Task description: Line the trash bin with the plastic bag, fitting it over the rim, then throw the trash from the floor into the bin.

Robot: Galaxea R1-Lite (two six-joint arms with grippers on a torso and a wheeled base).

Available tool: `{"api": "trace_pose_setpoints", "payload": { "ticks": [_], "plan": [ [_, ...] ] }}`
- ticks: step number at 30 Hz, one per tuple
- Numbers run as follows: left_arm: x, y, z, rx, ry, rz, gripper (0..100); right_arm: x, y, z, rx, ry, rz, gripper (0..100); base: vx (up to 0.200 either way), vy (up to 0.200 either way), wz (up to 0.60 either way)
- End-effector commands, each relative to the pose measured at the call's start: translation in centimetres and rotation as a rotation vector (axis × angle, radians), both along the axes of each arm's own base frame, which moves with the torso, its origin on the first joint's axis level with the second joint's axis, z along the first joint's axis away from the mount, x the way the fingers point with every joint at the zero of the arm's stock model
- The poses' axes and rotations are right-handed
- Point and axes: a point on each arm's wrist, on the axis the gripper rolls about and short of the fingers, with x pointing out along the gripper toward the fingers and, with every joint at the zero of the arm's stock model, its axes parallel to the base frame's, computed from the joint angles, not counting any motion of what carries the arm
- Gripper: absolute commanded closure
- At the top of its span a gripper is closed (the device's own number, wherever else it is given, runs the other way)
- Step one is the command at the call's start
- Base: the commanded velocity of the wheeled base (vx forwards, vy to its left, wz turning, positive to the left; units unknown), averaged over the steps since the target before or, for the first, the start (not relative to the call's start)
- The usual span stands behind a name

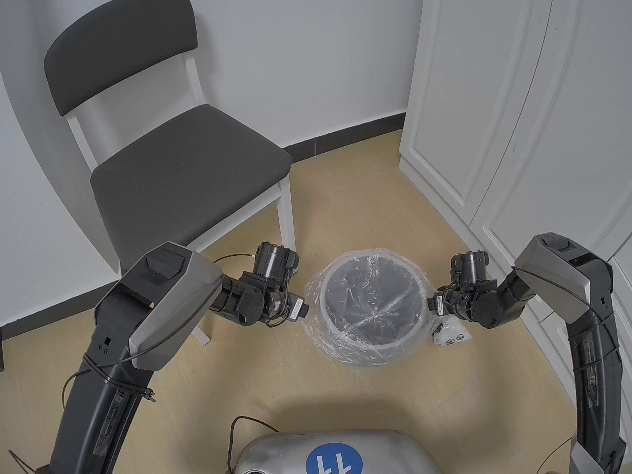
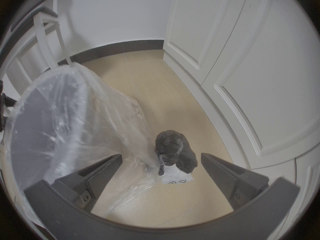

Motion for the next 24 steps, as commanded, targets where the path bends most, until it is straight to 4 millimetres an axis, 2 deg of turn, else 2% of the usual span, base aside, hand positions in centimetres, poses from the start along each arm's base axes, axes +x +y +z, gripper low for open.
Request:
{"api": "trace_pose_setpoints", "payload": {
  "ticks": [1,4,15,17,18,19,20,21,24],
  "plan": [
    [-1.6,0.8,2.6,-0.017,-0.045,0.001,0,1.9,-1.6,-3.1,-0.055,0.036,0.009,0,0.000,0.000,0.00],
    [-2.4,1.1,3.1,-0.024,-0.065,-0.006,0,2.2,-1.8,-4.0,-0.071,0.046,0.015,0,0.000,0.000,0.00],
    [-5.7,0.2,5.9,-0.055,-0.117,-0.054,0,2.2,-1.9,-3.9,-0.071,0.079,0.048,0,0.000,0.000,0.00],
    [-7.0,-0.4,6.3,-0.065,-0.119,-0.081,0,1.7,-2.0,-2.5,-0.061,0.070,0.037,0,0.000,0.000,0.00],
    [-7.0,-0.4,6.3,-0.065,-0.119,-0.081,0,1.7,-2.0,-2.5,-0.061,0.070,0.037,0,0.000,0.000,0.00],
    [-7.9,-1.0,6.2,-0.068,-0.118,-0.106,0,0.5,-2.1,-0.9,-0.047,0.075,0.027,0,0.000,0.000,0.00],
    [-7.9,-1.0,6.2,-0.068,-0.118,-0.106,0,0.5,-2.1,-0.9,-0.047,0.075,0.027,0,0.000,0.000,0.00],
    [-8.5,-1.8,5.7,-0.068,-0.120,-0.128,0,-0.5,-2.1,0.3,-0.027,0.078,0.014,0,0.000,0.000,0.00],
    [-9.2,-2.9,5.0,-0.069,-0.124,-0.151,0,-1.8,-2.3,1.8,0.017,0.077,-0.027,0,0.000,0.000,0.00]
  ]
}}
